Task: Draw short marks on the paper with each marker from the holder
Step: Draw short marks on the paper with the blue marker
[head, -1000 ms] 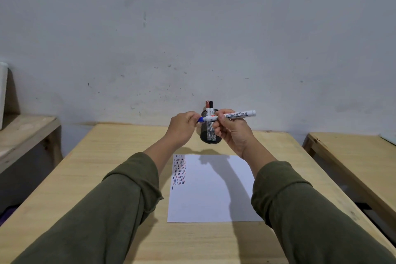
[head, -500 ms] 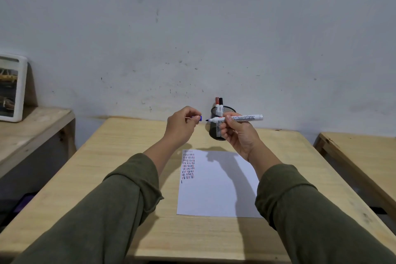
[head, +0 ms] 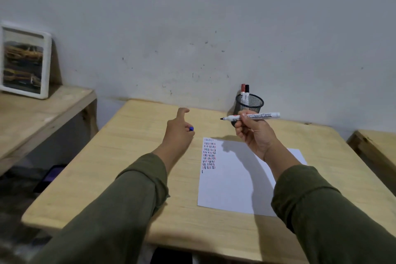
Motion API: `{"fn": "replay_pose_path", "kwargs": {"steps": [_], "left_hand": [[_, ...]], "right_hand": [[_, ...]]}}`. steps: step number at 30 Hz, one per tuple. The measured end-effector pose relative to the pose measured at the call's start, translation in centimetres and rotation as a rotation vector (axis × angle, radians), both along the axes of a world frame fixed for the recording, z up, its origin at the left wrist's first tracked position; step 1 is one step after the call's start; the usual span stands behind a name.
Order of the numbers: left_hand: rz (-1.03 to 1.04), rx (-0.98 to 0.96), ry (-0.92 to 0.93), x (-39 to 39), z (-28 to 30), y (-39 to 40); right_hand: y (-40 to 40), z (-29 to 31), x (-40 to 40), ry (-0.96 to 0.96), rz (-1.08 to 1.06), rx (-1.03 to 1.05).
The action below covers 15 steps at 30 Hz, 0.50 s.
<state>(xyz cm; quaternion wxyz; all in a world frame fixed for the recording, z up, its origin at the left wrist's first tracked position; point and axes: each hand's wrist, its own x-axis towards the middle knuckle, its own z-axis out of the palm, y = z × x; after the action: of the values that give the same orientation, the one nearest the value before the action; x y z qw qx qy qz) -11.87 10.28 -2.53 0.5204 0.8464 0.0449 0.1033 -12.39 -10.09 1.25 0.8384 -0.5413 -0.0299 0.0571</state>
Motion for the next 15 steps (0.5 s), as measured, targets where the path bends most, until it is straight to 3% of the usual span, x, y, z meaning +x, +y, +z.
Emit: {"fn": "replay_pose_path", "kwargs": {"steps": [11, 15], "left_hand": [[-0.062, 0.066, 0.089, 1.0, -2.2, 0.9], [-0.021, 0.051, 0.043, -0.4, -2.5, 0.9]], "right_hand": [[0.5, -1.7, 1.1, 0.042, -0.003, -0.015], [0.9, -1.9, 0.2, 0.058, -0.033, -0.064]]}}
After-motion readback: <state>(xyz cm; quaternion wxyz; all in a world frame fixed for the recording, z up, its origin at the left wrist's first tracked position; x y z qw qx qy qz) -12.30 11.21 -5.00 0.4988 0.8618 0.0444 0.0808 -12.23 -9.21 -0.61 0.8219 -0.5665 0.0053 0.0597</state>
